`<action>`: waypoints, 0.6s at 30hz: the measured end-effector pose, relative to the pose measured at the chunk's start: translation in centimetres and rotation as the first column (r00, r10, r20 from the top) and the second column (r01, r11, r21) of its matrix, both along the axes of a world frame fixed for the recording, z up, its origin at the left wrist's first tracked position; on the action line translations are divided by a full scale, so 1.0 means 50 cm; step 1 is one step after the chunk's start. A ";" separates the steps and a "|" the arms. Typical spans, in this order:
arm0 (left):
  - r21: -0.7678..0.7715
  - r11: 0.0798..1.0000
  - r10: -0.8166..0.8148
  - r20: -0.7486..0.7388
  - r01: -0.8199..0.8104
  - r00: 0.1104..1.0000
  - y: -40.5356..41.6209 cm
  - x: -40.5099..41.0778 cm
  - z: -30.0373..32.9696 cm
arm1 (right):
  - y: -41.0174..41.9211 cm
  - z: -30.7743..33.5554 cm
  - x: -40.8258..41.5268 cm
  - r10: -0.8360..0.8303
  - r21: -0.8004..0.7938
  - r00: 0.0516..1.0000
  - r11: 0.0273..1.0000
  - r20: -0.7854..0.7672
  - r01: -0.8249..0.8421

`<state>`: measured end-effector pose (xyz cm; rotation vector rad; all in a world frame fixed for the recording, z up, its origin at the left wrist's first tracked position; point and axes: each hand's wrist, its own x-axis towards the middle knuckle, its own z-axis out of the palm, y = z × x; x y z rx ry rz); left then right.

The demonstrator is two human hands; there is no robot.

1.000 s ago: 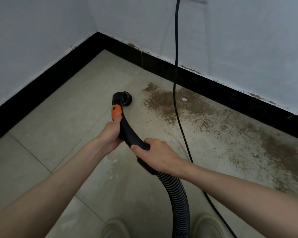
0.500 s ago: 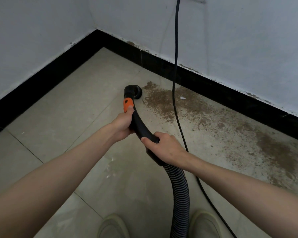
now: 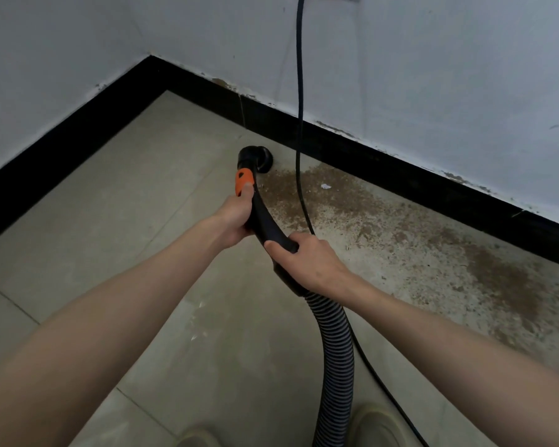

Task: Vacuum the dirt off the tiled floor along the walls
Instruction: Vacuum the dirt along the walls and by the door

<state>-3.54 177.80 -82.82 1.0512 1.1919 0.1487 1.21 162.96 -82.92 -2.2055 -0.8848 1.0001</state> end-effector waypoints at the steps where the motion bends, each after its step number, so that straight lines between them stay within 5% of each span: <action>1: 0.002 1.000 -0.016 -0.002 0.016 1.000 -0.005 0.002 -0.007 | -0.008 -0.001 0.001 0.000 -0.007 1.000 1.000 0.003 0.000; 18: 0.055 0.998 0.008 -0.011 -0.008 1.000 0.068 0.062 -0.023 | 0.072 -0.017 0.052 0.003 0.001 1.000 1.000 -0.012 -0.003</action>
